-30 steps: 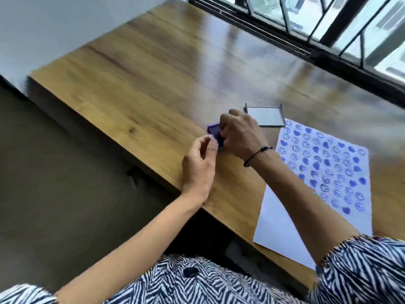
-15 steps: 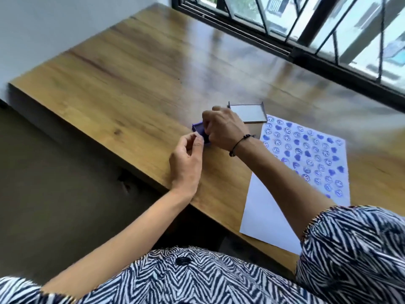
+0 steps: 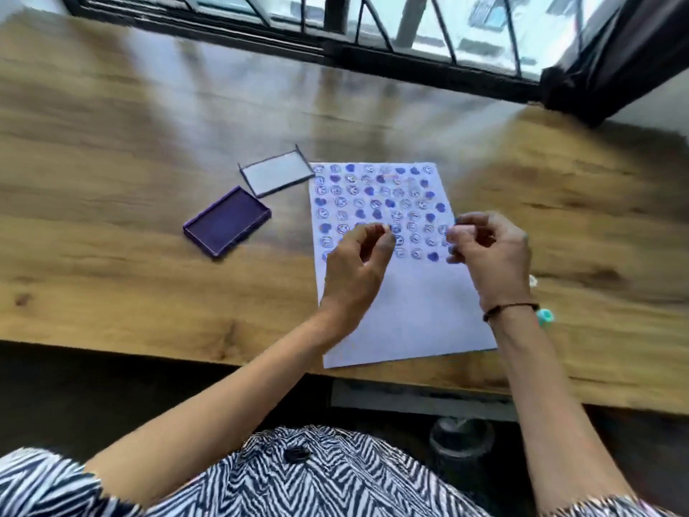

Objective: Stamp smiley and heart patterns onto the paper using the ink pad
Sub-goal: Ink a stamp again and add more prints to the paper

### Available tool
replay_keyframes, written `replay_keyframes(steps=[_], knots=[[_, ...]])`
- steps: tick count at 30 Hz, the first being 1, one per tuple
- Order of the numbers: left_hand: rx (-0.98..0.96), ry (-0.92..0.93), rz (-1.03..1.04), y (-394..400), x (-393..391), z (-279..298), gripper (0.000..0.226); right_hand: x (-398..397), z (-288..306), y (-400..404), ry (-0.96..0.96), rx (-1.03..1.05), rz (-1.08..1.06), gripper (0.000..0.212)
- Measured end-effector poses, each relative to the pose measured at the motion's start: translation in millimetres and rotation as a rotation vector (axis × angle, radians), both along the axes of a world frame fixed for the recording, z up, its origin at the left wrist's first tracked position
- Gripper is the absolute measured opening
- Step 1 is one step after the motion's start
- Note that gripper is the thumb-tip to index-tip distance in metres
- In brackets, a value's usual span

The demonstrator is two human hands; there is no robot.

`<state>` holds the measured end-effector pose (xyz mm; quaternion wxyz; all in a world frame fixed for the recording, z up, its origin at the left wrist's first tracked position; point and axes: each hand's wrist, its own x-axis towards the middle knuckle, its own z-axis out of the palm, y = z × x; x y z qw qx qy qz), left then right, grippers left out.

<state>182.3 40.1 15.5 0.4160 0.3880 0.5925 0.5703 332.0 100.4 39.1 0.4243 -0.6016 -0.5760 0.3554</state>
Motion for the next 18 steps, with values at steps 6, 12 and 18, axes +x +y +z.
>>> replay_keyframes(steps=[6,12,18], knots=[[0.024,0.122,-0.162,17.2,31.3,-8.6,0.016,19.5,-8.9,1.3,-0.398,0.055,0.027,0.011],[0.094,0.18,-0.162,15.0,31.7,-11.7,0.021,14.2,-7.0,3.9,-0.738,0.061,0.135,0.016],[0.098,0.182,-0.171,14.6,30.8,-13.7,0.017,12.1,-5.7,5.3,-0.833,0.07,0.175,0.017]])
